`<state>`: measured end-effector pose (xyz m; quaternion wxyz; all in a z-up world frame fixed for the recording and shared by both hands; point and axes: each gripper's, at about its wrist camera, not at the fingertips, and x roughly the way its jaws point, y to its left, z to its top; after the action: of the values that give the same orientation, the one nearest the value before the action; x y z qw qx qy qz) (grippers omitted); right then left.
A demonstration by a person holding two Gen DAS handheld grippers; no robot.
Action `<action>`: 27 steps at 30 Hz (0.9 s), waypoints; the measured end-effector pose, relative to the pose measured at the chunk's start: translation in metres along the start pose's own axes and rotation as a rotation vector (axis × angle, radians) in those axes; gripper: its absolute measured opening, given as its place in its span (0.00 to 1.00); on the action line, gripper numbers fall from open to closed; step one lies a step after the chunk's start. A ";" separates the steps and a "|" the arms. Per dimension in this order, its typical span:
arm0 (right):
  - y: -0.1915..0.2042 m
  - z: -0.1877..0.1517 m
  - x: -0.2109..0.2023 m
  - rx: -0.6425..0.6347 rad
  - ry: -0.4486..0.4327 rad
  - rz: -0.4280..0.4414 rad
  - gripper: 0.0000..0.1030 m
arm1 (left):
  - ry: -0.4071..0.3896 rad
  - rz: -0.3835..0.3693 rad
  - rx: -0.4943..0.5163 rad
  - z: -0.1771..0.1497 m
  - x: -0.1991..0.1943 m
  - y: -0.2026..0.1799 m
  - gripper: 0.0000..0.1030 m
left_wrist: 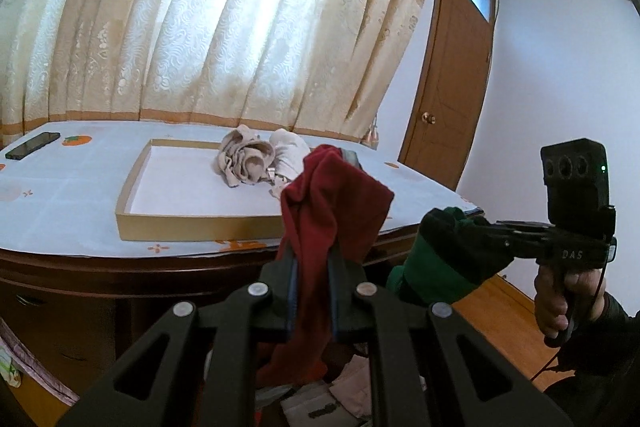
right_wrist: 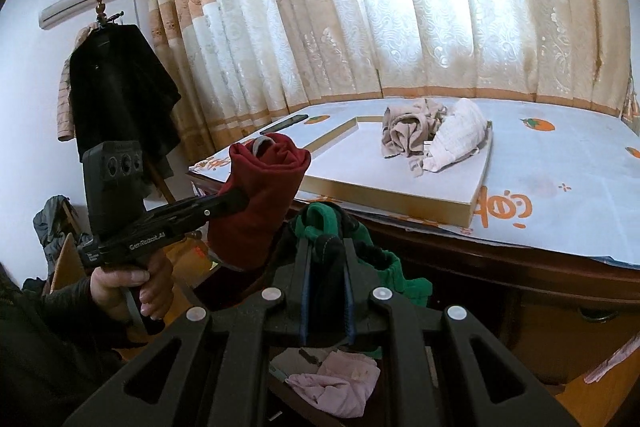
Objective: Take underwear out of drawer
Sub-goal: 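Lift red and green underwear out of the drawer above the tabletop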
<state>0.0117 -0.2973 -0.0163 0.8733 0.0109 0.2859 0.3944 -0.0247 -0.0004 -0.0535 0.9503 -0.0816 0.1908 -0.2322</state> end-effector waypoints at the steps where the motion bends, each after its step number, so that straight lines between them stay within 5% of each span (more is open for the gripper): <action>1: 0.001 0.001 0.000 -0.002 0.000 0.002 0.14 | 0.000 -0.001 -0.002 0.001 0.000 0.001 0.09; 27: 0.015 0.059 0.022 -0.068 -0.046 0.045 0.14 | -0.060 0.077 0.002 0.051 -0.001 0.022 0.09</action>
<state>0.0432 -0.2594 0.0252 0.8704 -0.0032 0.2521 0.4229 0.0043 0.0229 -0.0119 0.9639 -0.0801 0.1648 -0.1932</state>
